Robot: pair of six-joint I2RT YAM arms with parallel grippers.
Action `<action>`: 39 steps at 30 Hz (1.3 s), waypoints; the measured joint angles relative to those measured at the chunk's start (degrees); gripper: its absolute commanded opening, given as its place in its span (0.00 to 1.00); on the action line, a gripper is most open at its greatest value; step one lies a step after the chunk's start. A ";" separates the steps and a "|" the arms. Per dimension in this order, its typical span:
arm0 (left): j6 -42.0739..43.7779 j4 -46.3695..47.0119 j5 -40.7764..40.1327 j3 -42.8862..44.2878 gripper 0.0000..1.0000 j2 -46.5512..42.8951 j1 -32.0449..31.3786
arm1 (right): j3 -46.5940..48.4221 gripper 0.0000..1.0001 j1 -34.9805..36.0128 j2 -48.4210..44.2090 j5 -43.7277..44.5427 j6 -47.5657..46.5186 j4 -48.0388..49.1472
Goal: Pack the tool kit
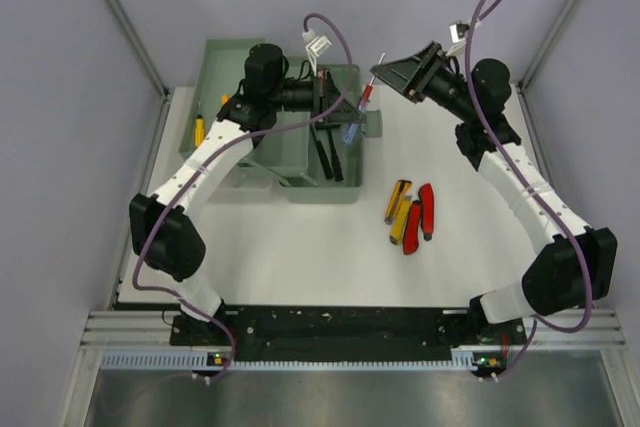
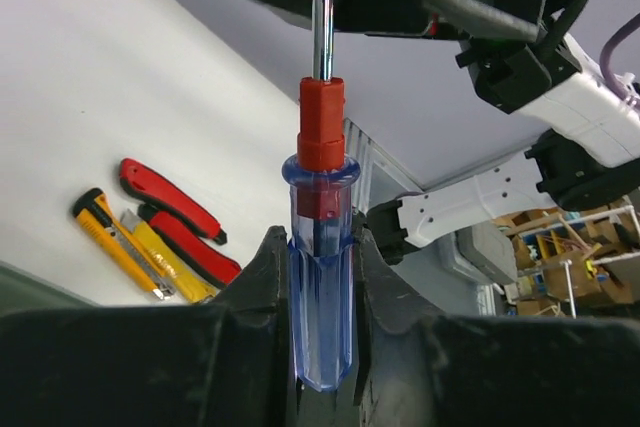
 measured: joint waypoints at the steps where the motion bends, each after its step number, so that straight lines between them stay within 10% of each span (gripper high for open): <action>1: 1.38 -1.95 -1.01 0.81 0.00 0.00 0.00 | -0.46 0.77 0.02 -0.22 0.35 -0.81 -0.22; 19: 17.14 -30.05 -38.32 5.81 0.00 -0.79 23.76 | -7.26 0.75 0.02 -6.29 19.87 -10.78 -23.67; 33: 23.74 -40.22 -65.96 5.16 0.00 -1.99 23.74 | -13.57 0.73 -0.35 -6.95 29.94 -11.34 -36.54; 39: 24.50 -41.29 -67.95 4.94 0.21 -1.18 23.98 | -14.67 0.75 -0.39 -6.93 36.50 -12.35 -40.06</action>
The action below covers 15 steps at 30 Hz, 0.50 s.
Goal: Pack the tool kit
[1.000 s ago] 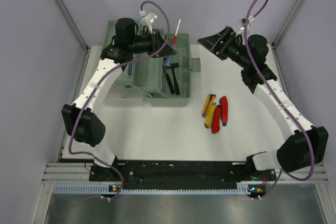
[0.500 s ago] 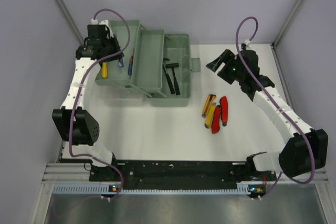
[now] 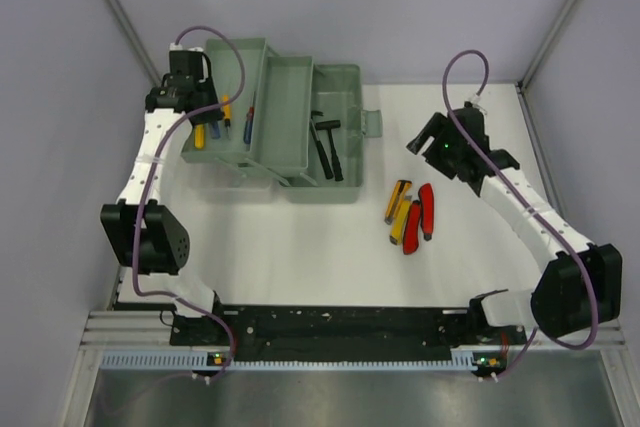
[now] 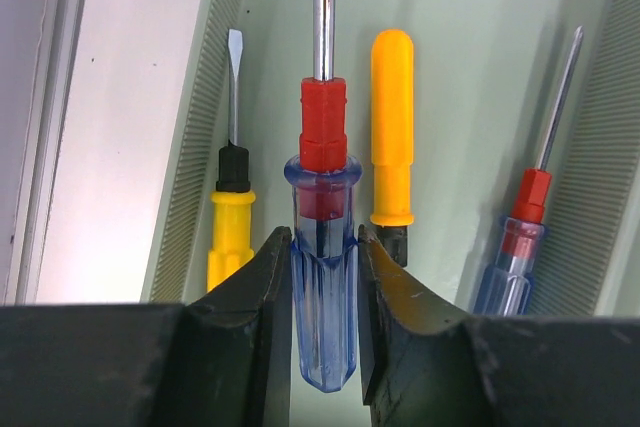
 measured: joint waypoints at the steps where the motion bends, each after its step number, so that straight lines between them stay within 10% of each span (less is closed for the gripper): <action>1: 0.07 -0.11 -0.04 0.00 0.23 0.20 0.02 | -0.31 0.75 0.00 0.02 1.07 -0.33 -0.79; 15: 0.35 -1.42 -0.44 -0.63 0.56 1.33 0.50 | -7.21 0.66 0.00 11.13 10.82 -4.17 -5.42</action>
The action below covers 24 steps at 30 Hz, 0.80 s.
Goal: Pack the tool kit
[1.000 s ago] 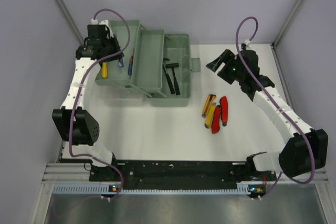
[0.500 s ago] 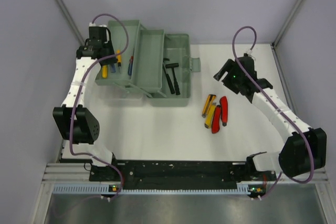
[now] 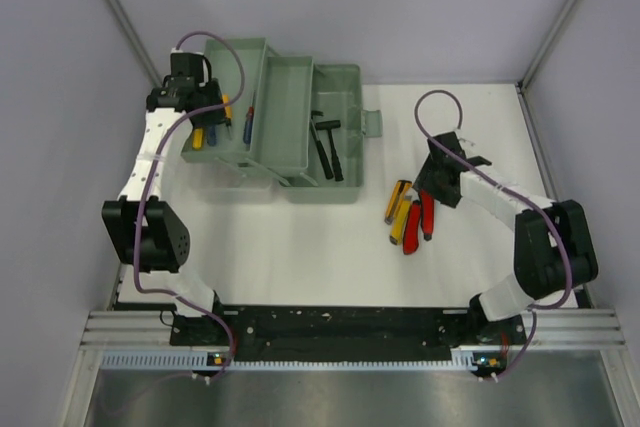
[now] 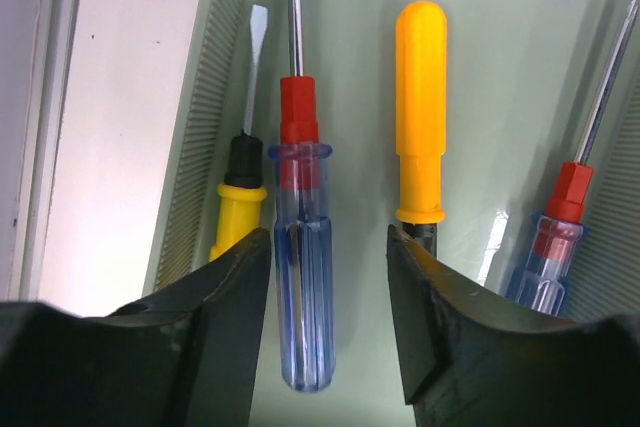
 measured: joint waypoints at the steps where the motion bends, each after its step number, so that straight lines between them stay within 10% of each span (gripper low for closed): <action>1: -0.02 0.00 0.11 0.00 0.57 0.00 0.02 | -0.02 0.66 0.00 0.66 -0.02 -0.09 -0.20; 15: -0.42 -0.44 11.52 7.10 0.68 -0.39 0.07 | 3.06 0.49 0.63 9.88 -0.66 -4.68 -1.20; 24: -0.37 -0.48 20.13 9.94 0.75 -2.93 0.07 | 5.60 0.11 1.75 11.85 0.94 -6.78 -2.80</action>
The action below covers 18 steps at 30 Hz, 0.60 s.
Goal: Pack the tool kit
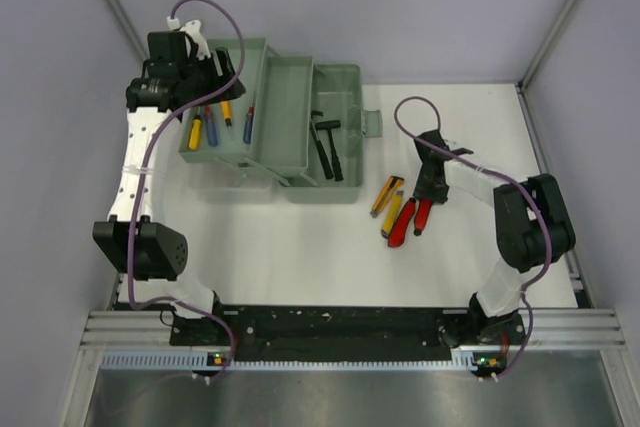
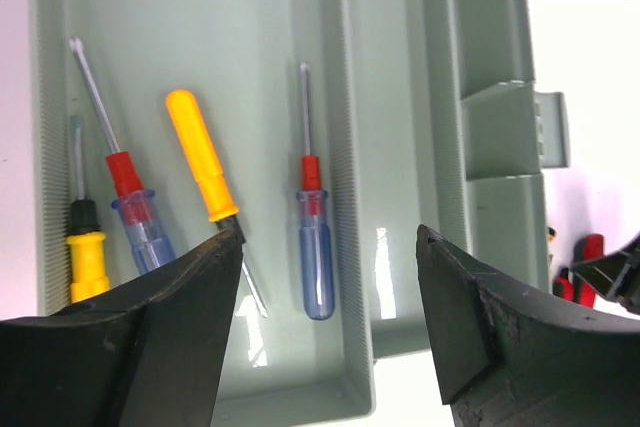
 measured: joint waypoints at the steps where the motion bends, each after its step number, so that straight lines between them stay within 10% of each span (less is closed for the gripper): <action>1: 0.02 0.02 0.92 0.04 0.75 -0.31 -0.02 | 0.13 0.09 0.20 0.00 0.37 -0.20 -0.20; 18: 0.09 4.72 20.20 -0.83 0.79 -1.64 -4.57 | 11.65 0.01 2.05 -9.66 -0.17 -4.33 -2.47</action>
